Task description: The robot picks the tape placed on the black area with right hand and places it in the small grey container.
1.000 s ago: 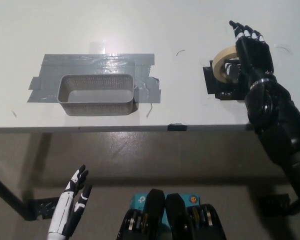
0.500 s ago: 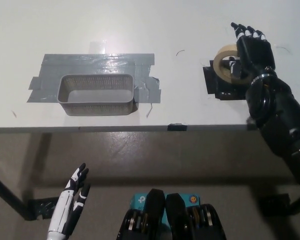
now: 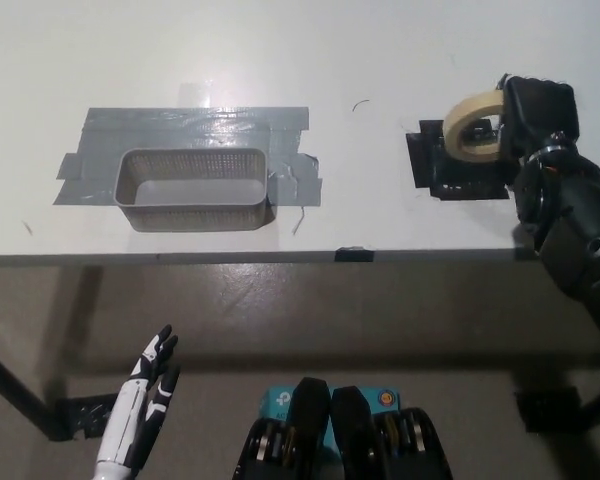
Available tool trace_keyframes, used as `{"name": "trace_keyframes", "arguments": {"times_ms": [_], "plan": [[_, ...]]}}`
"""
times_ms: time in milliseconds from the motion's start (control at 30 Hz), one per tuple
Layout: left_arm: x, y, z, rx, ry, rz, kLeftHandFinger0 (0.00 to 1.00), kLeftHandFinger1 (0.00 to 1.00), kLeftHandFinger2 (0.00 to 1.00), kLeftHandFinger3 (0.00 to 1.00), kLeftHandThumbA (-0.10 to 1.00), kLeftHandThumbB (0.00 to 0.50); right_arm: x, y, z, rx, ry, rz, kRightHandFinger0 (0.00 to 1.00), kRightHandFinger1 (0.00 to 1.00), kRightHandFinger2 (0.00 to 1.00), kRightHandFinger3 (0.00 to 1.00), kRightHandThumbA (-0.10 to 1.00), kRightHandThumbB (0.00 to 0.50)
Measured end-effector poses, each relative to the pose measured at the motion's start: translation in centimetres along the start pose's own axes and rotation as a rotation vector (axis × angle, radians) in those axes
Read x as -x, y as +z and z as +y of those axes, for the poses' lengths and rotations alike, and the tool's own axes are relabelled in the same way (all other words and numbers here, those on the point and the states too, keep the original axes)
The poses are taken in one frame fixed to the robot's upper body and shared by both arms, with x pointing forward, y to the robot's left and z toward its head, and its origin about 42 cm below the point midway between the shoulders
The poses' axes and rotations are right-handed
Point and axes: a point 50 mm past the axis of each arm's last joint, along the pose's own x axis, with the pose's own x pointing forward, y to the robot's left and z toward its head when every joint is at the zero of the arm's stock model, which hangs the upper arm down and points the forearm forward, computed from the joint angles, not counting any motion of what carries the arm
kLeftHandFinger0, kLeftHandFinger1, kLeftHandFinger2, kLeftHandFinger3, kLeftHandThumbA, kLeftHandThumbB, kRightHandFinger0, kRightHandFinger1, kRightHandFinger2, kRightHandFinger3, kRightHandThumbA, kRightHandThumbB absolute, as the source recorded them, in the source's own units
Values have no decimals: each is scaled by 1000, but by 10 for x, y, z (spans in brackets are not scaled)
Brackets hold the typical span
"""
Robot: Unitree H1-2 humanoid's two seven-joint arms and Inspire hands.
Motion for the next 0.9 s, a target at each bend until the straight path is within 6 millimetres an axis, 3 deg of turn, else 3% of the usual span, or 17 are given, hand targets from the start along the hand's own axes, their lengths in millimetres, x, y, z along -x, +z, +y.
{"name": "trace_keyframes", "arguments": {"times_ms": [67, 133, 167, 233, 267, 333, 400, 433, 500, 567, 633, 667, 733, 767, 833, 867, 900], "plan": [[-1, 1, 0, 1, 0, -3, 1000, 1000, 1000, 1000, 1000, 142, 0, 0, 0, -2, -28, -7, 0, 364, 901, 431, -100, 232], [-2, 1, 0, 1, 0, -5, 1000, 1000, 1000, 1000, 1000, 142, 0, 1, -2, -13, -61, -20, 16, 445, 942, 693, -100, 211], [-2, 1, 0, 3, -1, -6, 1000, 1000, 1000, 1000, 1000, 144, 0, 2, -4, -24, -78, -30, 51, 492, 926, 651, -100, 230], [-2, 1, 1, 7, -4, -7, 1000, 1000, 1000, 1000, 1000, 145, -2, 9, -12, -59, -124, -55, 0, 417, 778, 417, -100, 236], [-2, 1, 1, 8, -6, -8, 1000, 1000, 1000, 1000, 1000, 145, -3, 13, -18, -76, -146, -70, 0, 320, 719, 419, -100, 194], [-3, 2, 2, 10, -8, -10, 1000, 1000, 1000, 1000, 1000, 141, -6, 27, -35, -116, -208, -110, 0, 339, 855, 394, -100, 165], [-4, 2, 2, 13, -10, -13, 1000, 1000, 1000, 1000, 1000, 144, -9, 44, -55, -149, -273, -167, 0, 365, 893, 585, -100, 167], [-4, 3, 2, 13, -11, -13, 1000, 1000, 1000, 1000, 1000, 145, -9, 54, -64, -165, -301, -195, 0, 330, 825, 528, -100, 175], [-4, 3, 2, 13, -14, -14, 1000, 1000, 1000, 1000, 1000, 159, -8, 81, -85, -207, -363, -268, 0, 378, 872, 328, -100, 172], [-4, 3, 1, 14, -15, -14, 1000, 1000, 1000, 1000, 1000, 159, -5, 108, -102, -243, -405, -329, 0, 378, 887, 480, -100, 170], [-4, 3, 1, 15, -16, -14, 1000, 1000, 1000, 1000, 1000, 157, -1, 136, -116, -274, -432, -383, 0, 426, 900, 806, -100, 173], [-5, 3, 1, 15, -16, -15, 1000, 1000, 1000, 1000, 1000, 158, 1, 150, -121, -284, -438, -409, 0, 421, 901, 854, -100, 176], [-5, 3, 1, 15, -16, -16, 1000, 1000, 1000, 1000, 1000, 162, 6, 177, -127, -292, -432, -454, 0, 402, 898, 737, -100, 218], [-5, 3, 2, 15, -16, -17, 1000, 1000, 1000, 1000, 1000, 162, 8, 188, -126, -292, -423, -468, 0, 421, 892, 774, -100, 213], [-6, 4, 2, 15, -17, -19, 1000, 1000, 1000, 1000, 1000, 164, 12, 211, -122, -288, -384, -495, 0, 346, 783, 675, -100, 239], [-6, 4, 2, 15, -17, -20, 1000, 1000, 1000, 1000, 1000, 163, 14, 222, -119, -285, -363, -504, 0, 285, 710, 542, -100, 231], [-7, 4, 2, 14, -18, -21, 1000, 1000, 1000, 1000, 1000, 170, 16, 230, -116, -282, -342, -509, 0, 264, 699, 531, -100, 224]]}}
